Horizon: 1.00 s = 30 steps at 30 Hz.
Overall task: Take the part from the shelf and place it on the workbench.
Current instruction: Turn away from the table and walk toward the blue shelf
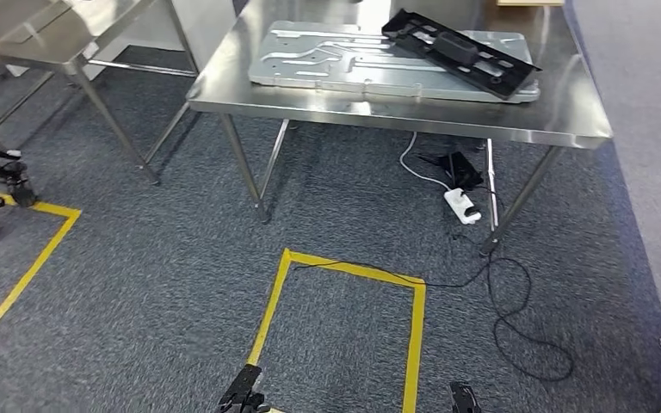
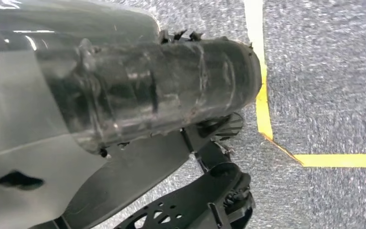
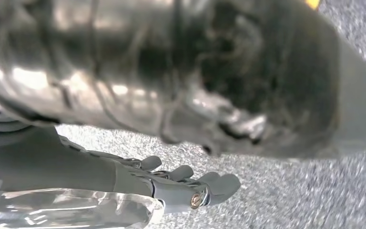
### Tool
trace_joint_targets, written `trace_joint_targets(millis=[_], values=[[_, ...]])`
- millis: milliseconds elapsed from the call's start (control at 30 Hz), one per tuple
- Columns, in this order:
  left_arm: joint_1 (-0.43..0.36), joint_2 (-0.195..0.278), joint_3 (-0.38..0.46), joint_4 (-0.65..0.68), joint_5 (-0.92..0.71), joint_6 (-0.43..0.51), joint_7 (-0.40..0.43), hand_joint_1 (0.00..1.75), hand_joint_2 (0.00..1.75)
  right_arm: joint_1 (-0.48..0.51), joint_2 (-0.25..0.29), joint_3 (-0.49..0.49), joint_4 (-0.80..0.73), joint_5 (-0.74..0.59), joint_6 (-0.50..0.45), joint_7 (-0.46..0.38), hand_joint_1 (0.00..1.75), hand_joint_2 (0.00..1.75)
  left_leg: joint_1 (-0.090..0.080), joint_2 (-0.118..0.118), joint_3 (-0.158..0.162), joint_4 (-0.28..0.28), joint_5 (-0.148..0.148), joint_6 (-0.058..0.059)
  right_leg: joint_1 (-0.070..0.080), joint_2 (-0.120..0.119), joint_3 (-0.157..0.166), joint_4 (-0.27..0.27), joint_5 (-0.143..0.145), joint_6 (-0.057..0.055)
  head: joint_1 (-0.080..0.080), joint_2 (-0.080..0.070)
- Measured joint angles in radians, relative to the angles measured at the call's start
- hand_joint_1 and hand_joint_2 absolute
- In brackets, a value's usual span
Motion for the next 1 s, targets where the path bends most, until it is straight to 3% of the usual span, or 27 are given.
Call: trace_joint_targets(millis=[33,67,133,200,267,333,400,467,500,567,633,700,800,867,933,1000], values=[[0.000,0.000,0.000,0.000,0.000,0.000,0.000,0.00,0.00,0.000,0.000,0.002,0.000,0.000,0.000,0.000,0.00,0.00,0.000,0.004,0.020,-0.039,0.030,0.002,0.000,-0.011,0.000,0.000,0.000,0.000,0.000,0.000],[0.000,0.000,0.000,0.000,0.000,0.000,0.000,0.00,0.00,0.000,0.000,0.003,0.001,0.000,0.000,0.000,0.00,0.00,0.000,0.016,0.059,-0.114,0.067,0.006,0.000,-0.021,0.002,0.000,0.000,0.001,0.000,0.000],[-0.002,0.001,0.000,0.000,-0.001,0.000,0.000,0.00,0.00,-0.002,0.000,0.004,0.000,0.000,0.000,-0.001,0.00,0.00,-0.007,0.048,0.127,-0.247,0.111,0.017,0.003,-0.038,0.006,-0.004,0.001,0.008,0.001,0.000],[-0.003,0.001,0.000,0.000,-0.001,0.000,0.000,0.00,0.00,-0.004,0.000,0.004,0.001,0.000,-0.001,-0.002,0.00,0.00,-0.016,0.058,0.141,-0.287,0.115,0.028,0.005,-0.052,0.009,-0.010,0.005,0.020,0.001,0.000],[0.000,0.001,0.000,0.000,-0.002,0.001,0.000,0.00,0.00,-0.004,0.000,0.006,0.000,-0.001,-0.001,-0.002,0.00,0.00,-0.015,0.041,0.138,-0.295,0.124,0.040,0.004,-0.057,0.012,-0.016,0.007,0.034,0.002,0.000],[0.002,0.002,0.000,0.000,-0.003,0.001,0.001,0.00,0.00,-0.006,0.000,0.008,0.000,-0.001,-0.001,-0.002,0.00,0.00,-0.010,0.023,0.143,-0.308,0.135,0.054,0.003,-0.022,0.001,0.013,-0.020,0.043,0.003,0.000],[-0.001,0.002,0.000,0.001,-0.005,-0.001,0.001,0.00,0.00,-0.004,0.000,0.011,0.000,-0.001,0.000,-0.003,0.00,0.00,-0.010,0.005,0.143,-0.313,0.143,0.065,0.005,0.025,-0.046,0.122,-0.085,0.041,0.007,0.000],[-0.002,0.003,0.000,0.001,-0.007,-0.003,0.003,0.00,0.00,0.000,0.000,0.016,0.001,-0.002,0.002,-0.003,0.00,0.00,-0.014,-0.020,0.138,-0.311,0.145,0.070,0.009,0.039,-0.097,0.235,-0.128,0.036,0.008,0.000],[-0.001,0.004,0.000,0.001,-0.008,-0.003,0.004,0.00,0.00,0.001,0.000,0.018,0.001,-0.003,0.003,-0.003,0.00,0.00,-0.016,-0.034,0.137,-0.309,0.146,0.071,0.010,0.041,-0.102,0.248,-0.121,0.034,0.008,0.000],[0.000,0.005,0.000,0.001,-0.009,-0.003,0.007,0.00,0.00,0.001,0.000,0.021,0.001,-0.003,0.005,-0.004,0.00,0.00,-0.018,-0.063,0.136,-0.303,0.145,0.070,0.011,0.054,-0.064,0.165,-0.060,0.026,0.008,0.000],[-0.001,0.006,-0.001,0.002,-0.010,-0.003,0.009,0.00,0.00,-0.001,-0.001,0.022,0.001,-0.003,0.006,-0.006,0.00,0.00,-0.019,-0.090,0.132,-0.294,0.142,0.067,0.010,0.098,-0.007,0.044,-0.014,0.019,0.007,0.000],[-0.002,0.007,-0.003,0.002,-0.011,-0.004,0.011,0.00,0.00,-0.002,-0.001,0.022,0.001,-0.003,0.008,-0.007,0.00,0.00,-0.016,-0.111,0.121,-0.286,0.142,0.060,0.010,0.126,0.017,-0.008,-0.010,0.017,0.006,0.000],[0.002,0.011,-0.006,0.002,-0.007,-0.003,0.011,0.00,0.00,-0.001,0.002,0.025,0.001,0.006,0.025,-0.009,0.00,0.00,-0.012,-0.138,0.110,-0.288,0.147,0.045,0.009,0.101,0.022,-0.018,-0.007,0.012,0.006,0.000],[0.006,0.016,-0.006,0.003,0.006,-0.004,0.005,0.00,0.00,-0.003,0.004,0.032,0.001,0.024,0.040,-0.009,0.00,0.00,-0.016,-0.103,0.095,-0.262,0.129,0.031,0.003,0.079,0.028,-0.028,-0.003,0.004,-0.002,0.000],[0.004,0.020,-0.006,0.003,0.019,-0.010,0.002,0.00,0.00,-0.004,0.006,0.047,0.001,0.046,0.043,-0.009,0.00,0.00,-0.014,-0.038,0.047,-0.162,0.078,0.017,0.001,0.053,0.033,-0.033,-0.002,-0.001,-0.012,0.000],[0.001,0.024,-0.006,0.004,0.026,-0.020,0.011,0.00,0.00,-0.001,0.008,0.068,0.002,0.065,0.038,-0.011,0.00,0.00,-0.007,-0.008,-0.013,-0.047,0.040,0.008,0.002,0.021,0.034,-0.032,-0.005,-0.002,-0.014,0.000]])
